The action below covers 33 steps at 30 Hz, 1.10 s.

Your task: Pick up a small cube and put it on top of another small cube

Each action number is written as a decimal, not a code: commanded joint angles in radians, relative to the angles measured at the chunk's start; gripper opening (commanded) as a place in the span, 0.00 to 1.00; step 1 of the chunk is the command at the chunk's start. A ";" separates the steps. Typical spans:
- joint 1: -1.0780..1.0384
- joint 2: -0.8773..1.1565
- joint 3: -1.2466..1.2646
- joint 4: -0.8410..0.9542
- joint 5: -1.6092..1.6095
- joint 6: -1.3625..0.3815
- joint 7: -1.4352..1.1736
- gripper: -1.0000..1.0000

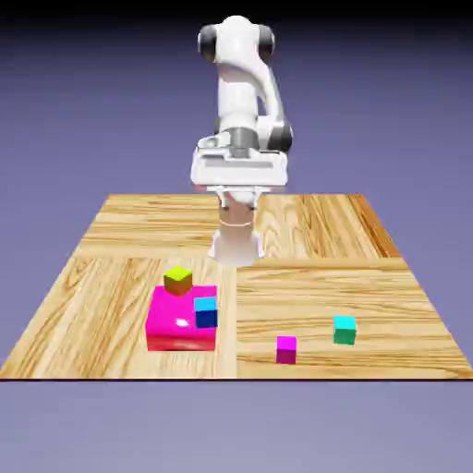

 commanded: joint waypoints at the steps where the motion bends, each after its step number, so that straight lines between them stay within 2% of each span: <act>1: -0.028 -0.009 0.036 0.015 0.002 -0.018 0.036 0.50; 33: -0.932 -0.296 1.196 0.496 0.071 -0.591 1.200 0.50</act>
